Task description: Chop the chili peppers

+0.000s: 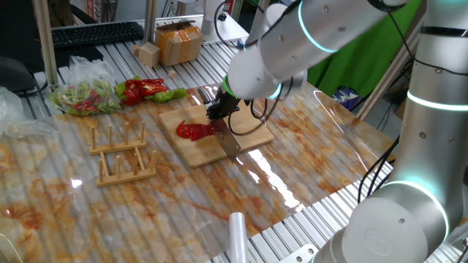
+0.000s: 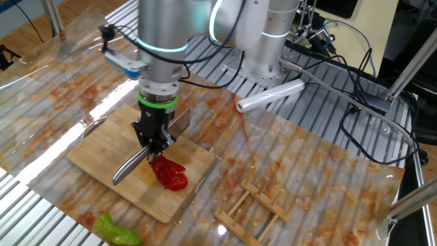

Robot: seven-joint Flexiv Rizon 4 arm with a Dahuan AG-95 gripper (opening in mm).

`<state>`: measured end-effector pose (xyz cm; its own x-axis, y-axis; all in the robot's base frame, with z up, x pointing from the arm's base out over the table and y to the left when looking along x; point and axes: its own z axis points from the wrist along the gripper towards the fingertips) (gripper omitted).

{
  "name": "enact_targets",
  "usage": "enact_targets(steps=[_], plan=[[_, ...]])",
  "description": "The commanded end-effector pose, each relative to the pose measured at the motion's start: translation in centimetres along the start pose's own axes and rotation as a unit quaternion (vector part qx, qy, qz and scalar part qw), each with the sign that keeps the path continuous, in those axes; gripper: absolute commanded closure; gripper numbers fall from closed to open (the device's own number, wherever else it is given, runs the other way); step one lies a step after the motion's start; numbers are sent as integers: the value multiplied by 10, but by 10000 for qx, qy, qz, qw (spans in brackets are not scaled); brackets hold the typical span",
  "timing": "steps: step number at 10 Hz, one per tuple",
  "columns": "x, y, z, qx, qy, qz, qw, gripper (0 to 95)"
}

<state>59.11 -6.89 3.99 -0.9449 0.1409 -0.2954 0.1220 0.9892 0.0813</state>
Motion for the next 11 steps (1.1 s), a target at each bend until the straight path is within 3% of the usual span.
enact_targets(steps=[1, 3, 5, 6, 11], plan=[[3, -1, 0, -13, 202, -20, 9998, 950], [3, 2, 6, -84, 374, 59, 9992, 950], [2, 6, 18, -42, 370, 58, 9993, 950], [1, 7, 24, -52, 278, 63, 9996, 950], [-6, 8, 17, -60, 287, 9, 9996, 950]])
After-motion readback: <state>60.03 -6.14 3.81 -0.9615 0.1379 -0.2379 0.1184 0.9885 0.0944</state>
